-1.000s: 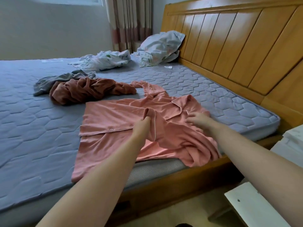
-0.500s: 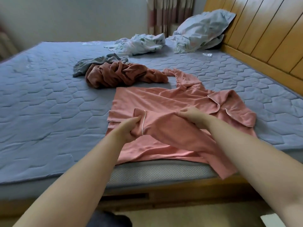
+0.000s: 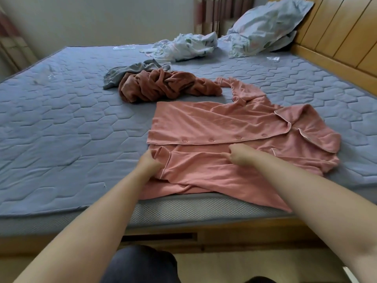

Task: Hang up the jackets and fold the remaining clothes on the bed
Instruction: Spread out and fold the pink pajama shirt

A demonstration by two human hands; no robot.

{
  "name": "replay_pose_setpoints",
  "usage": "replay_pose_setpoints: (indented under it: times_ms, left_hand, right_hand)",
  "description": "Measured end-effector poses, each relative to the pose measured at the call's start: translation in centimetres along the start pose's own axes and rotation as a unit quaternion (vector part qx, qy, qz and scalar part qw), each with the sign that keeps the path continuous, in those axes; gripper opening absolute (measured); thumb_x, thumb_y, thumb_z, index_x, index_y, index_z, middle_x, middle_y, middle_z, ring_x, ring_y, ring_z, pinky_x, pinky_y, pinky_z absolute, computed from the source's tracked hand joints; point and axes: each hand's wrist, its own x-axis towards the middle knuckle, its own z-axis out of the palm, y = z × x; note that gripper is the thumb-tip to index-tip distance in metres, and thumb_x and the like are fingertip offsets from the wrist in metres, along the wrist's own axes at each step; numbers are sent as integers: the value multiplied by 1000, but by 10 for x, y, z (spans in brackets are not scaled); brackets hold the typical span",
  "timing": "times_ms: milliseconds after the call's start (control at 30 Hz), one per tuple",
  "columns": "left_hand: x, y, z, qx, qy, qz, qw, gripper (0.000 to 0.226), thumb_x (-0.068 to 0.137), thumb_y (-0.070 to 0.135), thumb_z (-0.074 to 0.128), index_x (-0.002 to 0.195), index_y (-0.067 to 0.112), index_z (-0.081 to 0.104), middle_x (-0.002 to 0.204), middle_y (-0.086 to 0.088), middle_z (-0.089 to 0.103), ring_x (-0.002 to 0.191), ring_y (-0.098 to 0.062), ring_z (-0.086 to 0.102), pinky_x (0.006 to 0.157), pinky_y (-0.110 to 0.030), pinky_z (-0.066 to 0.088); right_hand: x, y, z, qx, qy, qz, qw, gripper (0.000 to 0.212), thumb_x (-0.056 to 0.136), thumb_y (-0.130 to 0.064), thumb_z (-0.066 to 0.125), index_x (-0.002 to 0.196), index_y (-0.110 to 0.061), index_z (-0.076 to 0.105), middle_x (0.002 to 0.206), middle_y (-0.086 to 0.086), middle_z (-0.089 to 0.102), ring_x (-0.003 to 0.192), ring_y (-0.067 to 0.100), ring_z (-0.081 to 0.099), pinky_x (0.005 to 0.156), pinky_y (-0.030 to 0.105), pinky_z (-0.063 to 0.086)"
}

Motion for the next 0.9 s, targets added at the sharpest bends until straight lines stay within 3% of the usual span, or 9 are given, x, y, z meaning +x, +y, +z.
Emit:
replay_pose_setpoints:
  times_ms: [100, 200, 267, 367, 400, 533, 633, 733, 900]
  left_hand:
    - [-1, 0, -2, -108, -22, -62, 992, 35, 85, -6, 50, 114, 10, 63, 92, -8, 65, 81, -25, 61, 65, -27, 53]
    - [-4, -5, -11, -157, -106, -98, 977, 32, 90, -7, 39, 97, 15, 61, 60, 3, 59, 44, -7, 52, 35, -14, 41]
    - [-4, -9, -15, -111, -104, -87, 985, 26, 92, -4, 42, 100, 10, 62, 63, -2, 64, 49, -12, 59, 39, -18, 45]
    - [-4, -16, -14, 55, 25, -34, 998, 29, 88, 11, 58, 116, 5, 63, 107, -15, 67, 101, -31, 62, 81, -32, 48]
    - [-6, -16, -13, 86, 50, -4, 995, 33, 86, 15, 61, 118, 8, 61, 112, -13, 66, 106, -30, 60, 86, -33, 45]
    - [-11, -16, -12, 87, 106, 47, 989, 25, 82, 26, 66, 102, 14, 61, 101, -6, 65, 96, -25, 61, 76, -31, 44]
    - [-13, -21, -7, 156, 81, 46, 983, 34, 80, 38, 67, 104, 13, 64, 106, -7, 67, 102, -27, 61, 81, -33, 46]
    - [-14, -27, -5, 196, 49, 18, 979, 48, 81, 44, 67, 113, 10, 57, 115, -10, 64, 108, -29, 58, 81, -34, 43]
    - [-10, -30, -12, 150, 23, -15, 988, 24, 83, 28, 63, 66, 15, 54, 68, -1, 57, 81, -27, 60, 62, -28, 36]
  right_hand:
    - [-1, 15, -3, 21, 10, 4, 1000, 31, 97, -29, 49, 84, -5, 64, 101, 19, 65, 94, 31, 59, 74, 29, 39]
    - [4, 23, -6, 117, 99, 16, 988, 36, 94, -21, 54, 59, -14, 53, 89, 20, 65, 85, 28, 58, 67, 28, 34]
    - [8, 20, -5, 89, 119, 28, 988, 24, 92, -22, 55, 74, -9, 64, 106, 19, 67, 100, 32, 61, 77, 31, 43]
    - [6, -4, 7, -64, 111, 22, 992, 34, 92, -30, 52, 118, -8, 57, 127, 16, 53, 119, 34, 48, 97, 39, 40]
    - [4, -16, 13, -83, 135, -11, 987, 38, 93, -30, 52, 123, -8, 53, 128, 16, 50, 121, 34, 45, 100, 41, 37]
    - [-17, -64, 33, 43, 259, -208, 942, 17, 88, -16, 56, 100, -5, 62, 104, 14, 58, 100, 33, 53, 89, 42, 44]
    - [-41, -88, 48, 47, 153, -252, 955, 19, 90, -34, 53, 86, -15, 54, 98, 5, 60, 88, 22, 52, 74, 33, 42]
    - [-50, -93, 61, -6, 84, -253, 964, 33, 84, -50, 54, 96, -19, 53, 105, -1, 58, 98, 19, 52, 75, 31, 44]
    - [-52, -83, 53, -22, 61, -295, 953, 14, 79, -18, 51, 89, -22, 42, 102, -3, 56, 97, 19, 53, 68, 27, 33]
